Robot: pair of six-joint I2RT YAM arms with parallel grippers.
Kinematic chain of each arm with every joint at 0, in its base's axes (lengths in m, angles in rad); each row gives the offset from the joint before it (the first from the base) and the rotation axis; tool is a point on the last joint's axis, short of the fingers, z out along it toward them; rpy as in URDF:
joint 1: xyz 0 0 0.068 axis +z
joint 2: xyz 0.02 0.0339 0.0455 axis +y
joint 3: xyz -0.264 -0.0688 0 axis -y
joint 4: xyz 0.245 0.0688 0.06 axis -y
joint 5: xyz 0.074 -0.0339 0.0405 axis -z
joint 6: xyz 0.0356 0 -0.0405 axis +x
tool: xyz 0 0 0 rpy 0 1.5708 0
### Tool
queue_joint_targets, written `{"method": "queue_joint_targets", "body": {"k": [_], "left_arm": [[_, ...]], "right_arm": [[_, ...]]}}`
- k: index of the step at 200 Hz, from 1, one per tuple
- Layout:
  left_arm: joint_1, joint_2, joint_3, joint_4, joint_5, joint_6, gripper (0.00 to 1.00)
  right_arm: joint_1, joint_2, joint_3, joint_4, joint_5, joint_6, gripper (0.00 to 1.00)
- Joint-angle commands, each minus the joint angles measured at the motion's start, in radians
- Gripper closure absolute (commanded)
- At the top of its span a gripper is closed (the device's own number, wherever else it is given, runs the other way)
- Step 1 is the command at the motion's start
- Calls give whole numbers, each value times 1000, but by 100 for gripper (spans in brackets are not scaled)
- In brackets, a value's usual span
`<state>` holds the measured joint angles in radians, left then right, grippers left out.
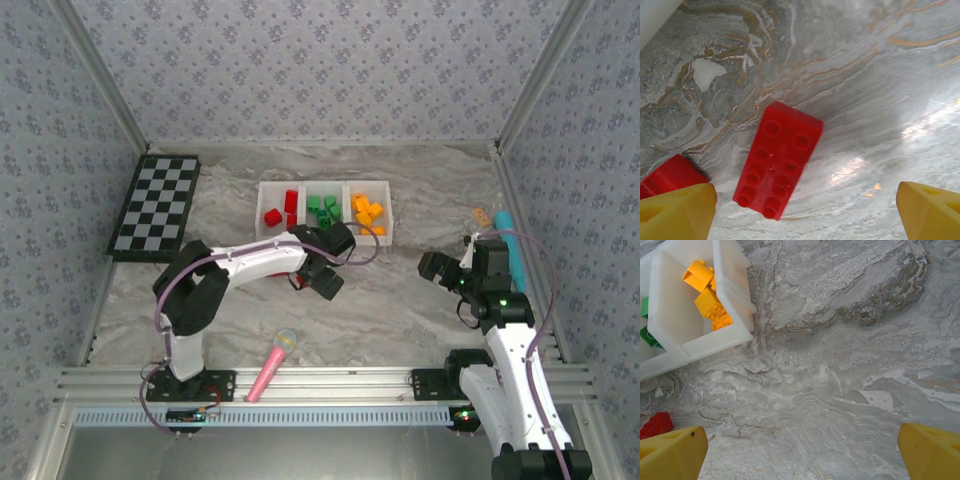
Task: Sort the legos into containers by color
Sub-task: Pick up the lego from the center of the table.
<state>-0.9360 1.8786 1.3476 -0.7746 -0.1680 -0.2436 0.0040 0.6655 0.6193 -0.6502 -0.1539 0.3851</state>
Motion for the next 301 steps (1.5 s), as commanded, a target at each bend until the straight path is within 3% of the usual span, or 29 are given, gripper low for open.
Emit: {"method": "queue_joint_targets", "body": {"k": [1, 33, 85, 111, 182, 201, 232, 279, 301], "left_arm": [[28, 13, 21, -47, 51, 79, 8], [82, 21, 30, -48, 81, 118, 10], [85, 57, 35, -45, 145, 160, 26], [85, 89, 49, -59, 157, 155, 43], [85, 113, 60, -72, 115, 112, 69], [86, 94, 51, -72, 62, 78, 69], [85, -23, -5, -26, -11, 7, 77], [76, -381, -210, 226, -246, -155, 74], [118, -503, -283, 310, -334, -223, 71]], "right_arm": [[-7, -6, -4, 7, -7, 6, 0], [-8, -3, -3, 6, -4, 7, 0], [-16, 11, -3, 14, -6, 5, 0], [-19, 11, -3, 12, -5, 6, 0], [-22, 11, -2, 14, -4, 6, 0], [-22, 10, -1, 14, -4, 5, 0], [-22, 9, -2, 13, -4, 5, 0], [-25, 9, -4, 18, -2, 3, 0], [-27, 9, -4, 19, -4, 4, 1]]}}
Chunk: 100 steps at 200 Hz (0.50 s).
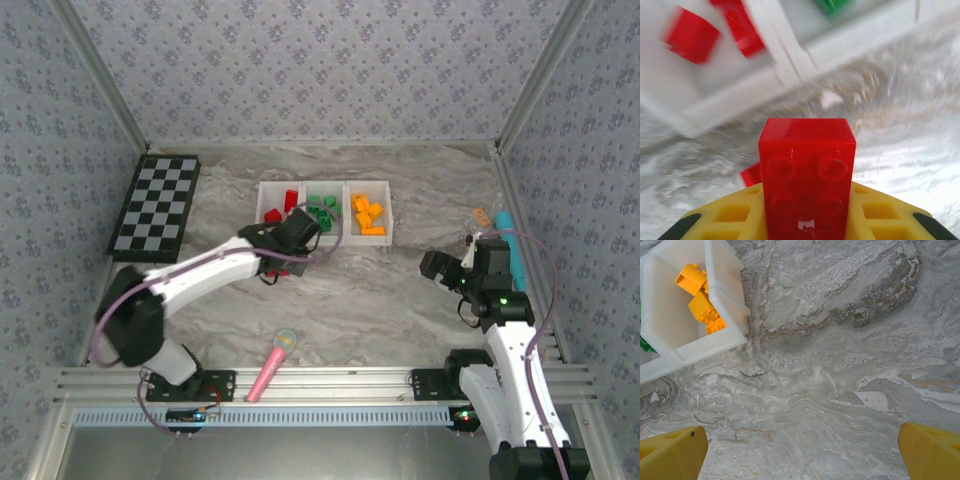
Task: Sort the legos into containers by color
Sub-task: Pick up the lego from the center of the table, then place the lego in the container.
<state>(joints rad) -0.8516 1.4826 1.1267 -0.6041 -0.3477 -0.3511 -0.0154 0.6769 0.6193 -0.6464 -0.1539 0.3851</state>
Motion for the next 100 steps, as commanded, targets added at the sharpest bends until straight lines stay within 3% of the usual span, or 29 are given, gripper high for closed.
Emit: {"method": "queue_joint_targets", "body": {"k": [1, 44, 100], "left_arm": [[38, -110, -63, 140, -155, -117, 71], [213, -47, 48, 29, -76, -178, 71], [286, 169, 264, -56, 47, -122, 70]], "right_arm": [[-8, -2, -4, 15, -5, 3, 0], [-9, -5, 0, 4, -10, 3, 0], [-10, -8, -4, 8, -12, 4, 0]]}}
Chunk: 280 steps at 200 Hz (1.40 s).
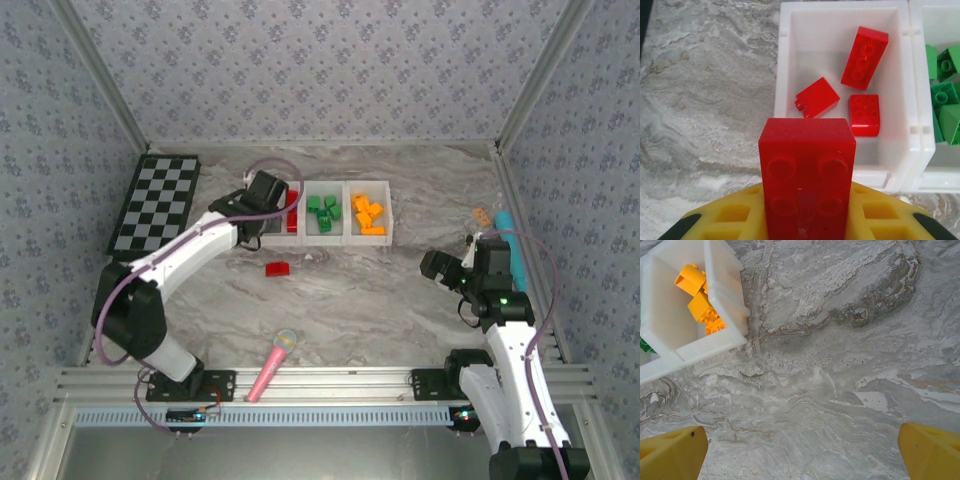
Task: Sort the legos into containers by color
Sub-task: Place the lego in the container.
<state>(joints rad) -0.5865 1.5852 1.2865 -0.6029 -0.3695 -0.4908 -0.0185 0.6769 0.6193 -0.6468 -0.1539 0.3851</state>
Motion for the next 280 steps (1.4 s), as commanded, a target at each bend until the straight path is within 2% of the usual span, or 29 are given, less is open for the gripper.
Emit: {"method": "queue_joint_targets", "body": {"k": [1, 72, 142, 155, 183, 243, 280], "left_arm": [[22, 68, 108, -58, 72, 19, 69], [72, 323, 315, -133, 179, 74, 69], [83, 442, 368, -127, 221, 96, 64], [88, 448, 367, -117, 218, 98, 59], [91, 432, 355, -87, 217, 101, 49], [93, 318, 300, -33, 202, 128, 46], [88, 176, 202, 32, 236, 143, 34]], "right_arm": [[-7, -8, -4, 9, -12, 4, 0], [-8, -13, -3, 9, -19, 4, 0], [-27, 1, -6, 26, -26, 5, 0], [-28, 3, -6, 26, -25, 5, 0], [-30, 5, -6, 27, -25, 5, 1], [-37, 8, -7, 30, -21, 4, 0], [-38, 7, -7, 26, -18, 4, 0]]}}
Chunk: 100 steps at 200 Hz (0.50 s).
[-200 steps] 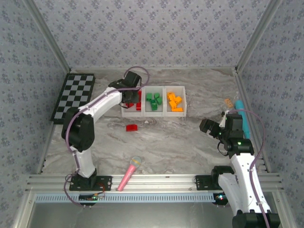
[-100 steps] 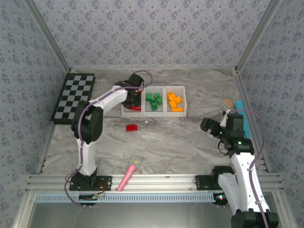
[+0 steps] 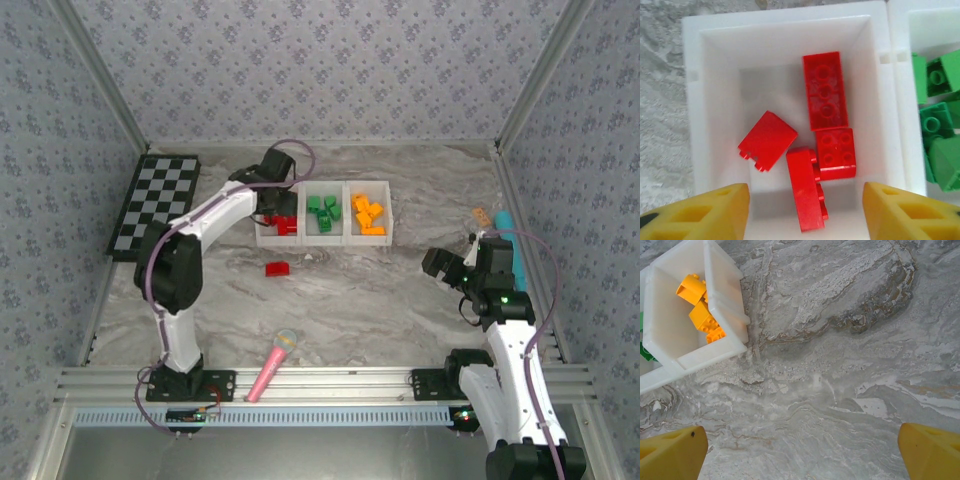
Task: Sort the legos into containers by color
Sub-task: Place the lego in the container, then pick up the lego from the center of the table.
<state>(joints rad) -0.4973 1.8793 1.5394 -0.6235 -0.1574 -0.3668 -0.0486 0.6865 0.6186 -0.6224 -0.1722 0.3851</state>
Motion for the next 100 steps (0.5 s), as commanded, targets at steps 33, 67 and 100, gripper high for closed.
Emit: {"method": "queue_joint_targets", "body": {"k": [33, 67, 100], "left_arm": [[-5, -285, -150, 102, 39, 16, 21], [-12, -468, -243, 115, 51, 40, 6], [-16, -617, -284, 64, 144, 138, 0]], "right_arm": [[-8, -5, -7, 2, 3, 3, 0], [-8, -7, -7, 2, 3, 4, 1], [-7, -10, -5, -3, 0, 4, 0]]}}
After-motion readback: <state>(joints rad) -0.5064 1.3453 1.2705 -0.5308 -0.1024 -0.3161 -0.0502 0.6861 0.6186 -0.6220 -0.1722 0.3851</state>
